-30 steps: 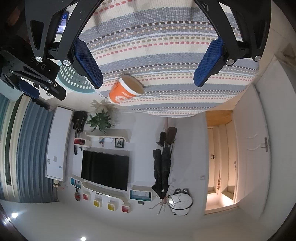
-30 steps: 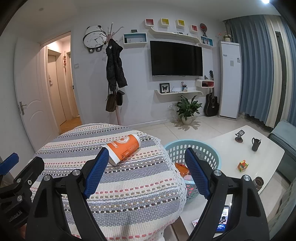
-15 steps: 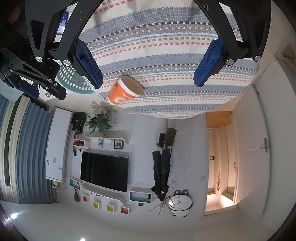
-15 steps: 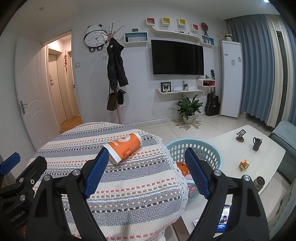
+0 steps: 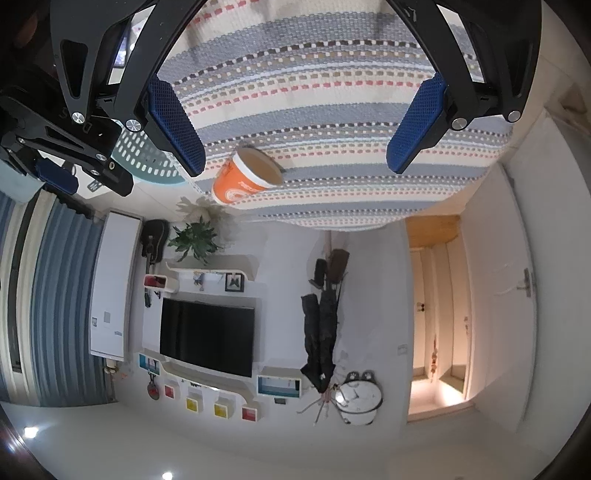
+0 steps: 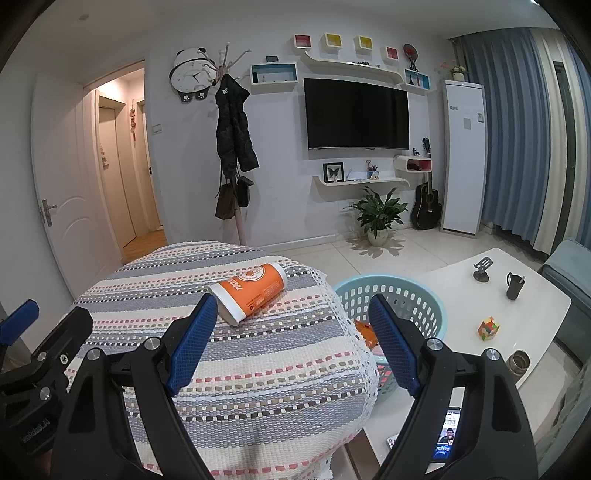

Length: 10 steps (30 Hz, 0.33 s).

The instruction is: Collect trash

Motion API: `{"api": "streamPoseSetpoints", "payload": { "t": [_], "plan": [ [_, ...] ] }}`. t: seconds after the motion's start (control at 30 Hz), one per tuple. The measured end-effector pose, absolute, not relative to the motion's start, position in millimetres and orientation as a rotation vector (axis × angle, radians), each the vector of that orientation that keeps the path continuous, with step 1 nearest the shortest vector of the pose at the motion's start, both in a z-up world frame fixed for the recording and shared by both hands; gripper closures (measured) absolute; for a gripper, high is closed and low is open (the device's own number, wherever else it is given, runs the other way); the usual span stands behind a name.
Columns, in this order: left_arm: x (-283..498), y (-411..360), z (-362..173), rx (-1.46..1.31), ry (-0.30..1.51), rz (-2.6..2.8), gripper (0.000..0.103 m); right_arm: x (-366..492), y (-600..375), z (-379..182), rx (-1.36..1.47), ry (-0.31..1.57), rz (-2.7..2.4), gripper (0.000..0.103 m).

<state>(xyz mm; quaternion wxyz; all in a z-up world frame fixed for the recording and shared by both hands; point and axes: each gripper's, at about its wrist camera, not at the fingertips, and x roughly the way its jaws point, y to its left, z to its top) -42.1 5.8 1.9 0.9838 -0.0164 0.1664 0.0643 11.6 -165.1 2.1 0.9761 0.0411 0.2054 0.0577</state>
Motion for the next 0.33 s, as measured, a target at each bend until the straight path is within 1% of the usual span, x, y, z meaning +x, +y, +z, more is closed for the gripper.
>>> {"api": "streamPoseSetpoints", "payload": {
  "t": [0.33],
  "plan": [
    [-38.2, 13.2, 0.4, -0.088, 0.376, 0.103, 0.008, 10.5, -164.1, -0.5, 0.079, 0.418, 0.118, 0.023]
  ]
}}
